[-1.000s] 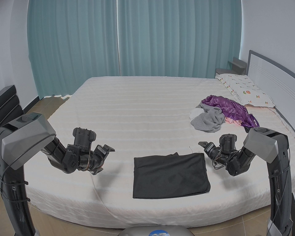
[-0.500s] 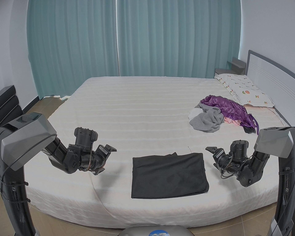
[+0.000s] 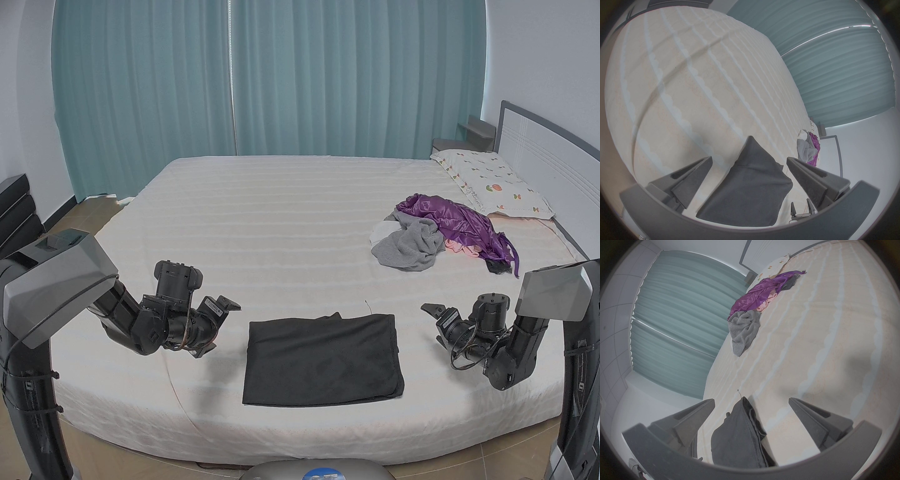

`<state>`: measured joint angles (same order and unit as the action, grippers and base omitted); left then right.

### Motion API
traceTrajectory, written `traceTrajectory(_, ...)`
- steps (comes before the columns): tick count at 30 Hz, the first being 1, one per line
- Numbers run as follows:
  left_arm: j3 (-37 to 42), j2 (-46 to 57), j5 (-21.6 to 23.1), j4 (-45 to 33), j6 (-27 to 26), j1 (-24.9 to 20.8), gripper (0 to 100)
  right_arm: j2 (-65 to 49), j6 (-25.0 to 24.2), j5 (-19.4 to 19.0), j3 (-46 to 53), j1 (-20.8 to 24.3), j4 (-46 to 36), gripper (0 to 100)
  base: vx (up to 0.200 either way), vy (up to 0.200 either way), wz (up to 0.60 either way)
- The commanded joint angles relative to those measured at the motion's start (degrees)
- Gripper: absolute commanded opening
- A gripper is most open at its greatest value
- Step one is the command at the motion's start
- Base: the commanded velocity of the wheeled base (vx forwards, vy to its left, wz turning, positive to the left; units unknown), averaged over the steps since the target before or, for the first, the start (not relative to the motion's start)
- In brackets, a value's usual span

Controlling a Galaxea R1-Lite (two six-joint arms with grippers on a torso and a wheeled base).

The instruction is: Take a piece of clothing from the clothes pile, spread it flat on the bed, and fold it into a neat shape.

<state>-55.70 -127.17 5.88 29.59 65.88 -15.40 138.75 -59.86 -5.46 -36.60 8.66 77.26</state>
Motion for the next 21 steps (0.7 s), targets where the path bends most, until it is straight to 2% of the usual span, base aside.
traceTrajectory(1, -0.20, -0.18, 0.10, 0.03, -0.05, -0.07, 100, 0.73, 0.09, 0.01, 0.30, 0.05, 0.08, 100, 0.200, 0.000, 0.00)
traceTrajectory(5, -0.20, -0.53, -0.08, 0.12, -1.45, -0.86, 100, 0.73, 0.18, -0.08, 0.30, 0.05, 0.08, 100, 0.200, 0.000, 0.00)
traceTrajectory(14, 2.79, -2.38, -0.69, 1.61, -11.83, -3.24, 100, 0.73, 0.35, -0.08, 0.47, 0.13, 0.08, 100, 0.000, 0.000, 0.00)
traceTrajectory(18, 9.12, -2.47, -0.51, 8.47, -17.45, -5.61, 100, 0.73, 0.44, -0.08, 0.56, 0.13, 0.17, 100, 0.000, 0.000, 0.00)
traceTrajectory(21, 10.87, -2.91, -0.60, 10.84, -19.82, -6.58, 100, 0.73, 0.44, -0.08, 0.56, 0.13, 0.17, 100, 0.000, 0.000, 0.00)
